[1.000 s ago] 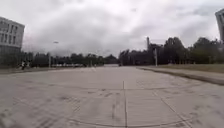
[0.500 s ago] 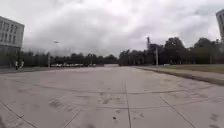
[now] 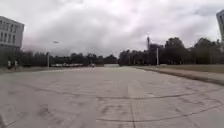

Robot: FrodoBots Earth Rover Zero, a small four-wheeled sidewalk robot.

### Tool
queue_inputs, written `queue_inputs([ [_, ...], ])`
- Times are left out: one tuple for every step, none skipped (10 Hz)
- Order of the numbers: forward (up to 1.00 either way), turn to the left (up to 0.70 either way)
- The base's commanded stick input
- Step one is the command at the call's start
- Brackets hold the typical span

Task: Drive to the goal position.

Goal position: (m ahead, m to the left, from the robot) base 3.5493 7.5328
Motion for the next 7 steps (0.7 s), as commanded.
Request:
queue_inputs([
  [0.70, 0.01],
  [0.70, 0.01],
  [0.70, 0.01],
  [0.70, 0.01],
  [0.70, 0.01],
  [0.70, 0.01],
  [0.70, 0.01],
])
